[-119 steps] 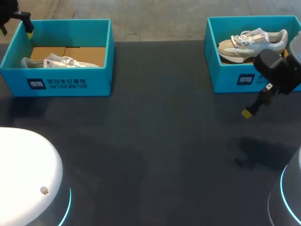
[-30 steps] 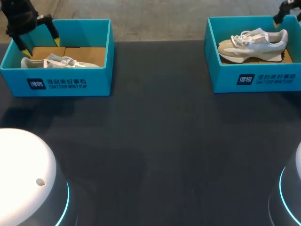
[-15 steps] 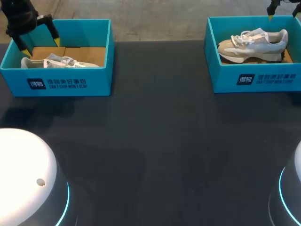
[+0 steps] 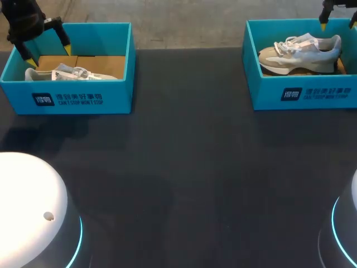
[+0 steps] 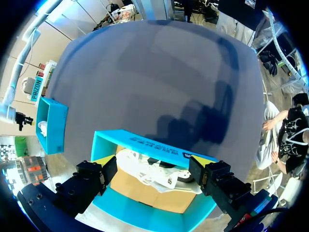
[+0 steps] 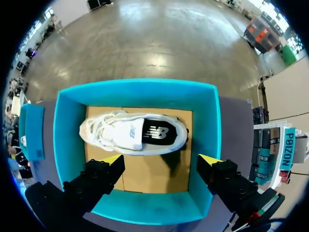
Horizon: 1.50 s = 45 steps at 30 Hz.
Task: Take the shoe out of the shoebox, open the shoe tongue, remove and reinsert the insole, then place the shoe into the shoebox
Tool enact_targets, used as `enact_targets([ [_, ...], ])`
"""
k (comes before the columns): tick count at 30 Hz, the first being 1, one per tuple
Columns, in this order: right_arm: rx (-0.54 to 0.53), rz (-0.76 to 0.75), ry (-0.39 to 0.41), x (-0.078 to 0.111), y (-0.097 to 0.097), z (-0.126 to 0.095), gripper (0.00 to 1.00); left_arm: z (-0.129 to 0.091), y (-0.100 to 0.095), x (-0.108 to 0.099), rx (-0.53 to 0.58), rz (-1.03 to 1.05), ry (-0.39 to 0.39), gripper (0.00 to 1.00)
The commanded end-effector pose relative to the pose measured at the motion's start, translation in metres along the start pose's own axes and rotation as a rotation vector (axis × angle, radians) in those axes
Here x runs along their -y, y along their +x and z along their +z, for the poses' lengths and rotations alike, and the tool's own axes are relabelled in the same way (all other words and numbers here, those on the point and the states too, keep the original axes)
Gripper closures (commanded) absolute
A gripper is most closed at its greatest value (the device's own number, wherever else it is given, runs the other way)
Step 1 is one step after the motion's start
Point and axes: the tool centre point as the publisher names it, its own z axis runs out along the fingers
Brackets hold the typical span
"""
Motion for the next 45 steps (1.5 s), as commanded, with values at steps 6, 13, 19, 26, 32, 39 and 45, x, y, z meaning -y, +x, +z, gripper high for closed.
enact_targets([
  [6,0.006,0.061,0.085,-0.013,-0.022,0.023,0.0,0.0,0.0,0.0,0.0,0.001,0.0,0.0],
  [13,0.037,0.061,0.065,-0.018,-0.031,0.039,0.0,0.0,0.0,0.0,0.0,0.001,0.0,0.0],
  [19,0.02,0.071,0.065,-0.018,-0.031,0.051,0.09,0.0,0.0,0.0,0.0,0.001,0.0,0.0],
  [26,0.025,0.057,0.072,-0.023,-0.026,0.06,0.34,0.0,0.0,0.0,0.0,0.001,0.0,0.0],
  [32,0.028,0.061,0.077,-0.027,-0.024,0.065,0.35,0.0,0.0,0.0,0.0,0.001,0.0,0.0],
  [39,0.041,0.067,0.086,-0.029,-0.025,0.069,0.41,0.0,0.0,0.0,0.0,0.001,0.0,0.0],
  [45,0.032,0.088,0.09,-0.03,-0.031,0.081,0.42,0.0,0.0,0.0,0.0,0.001,0.0,0.0],
])
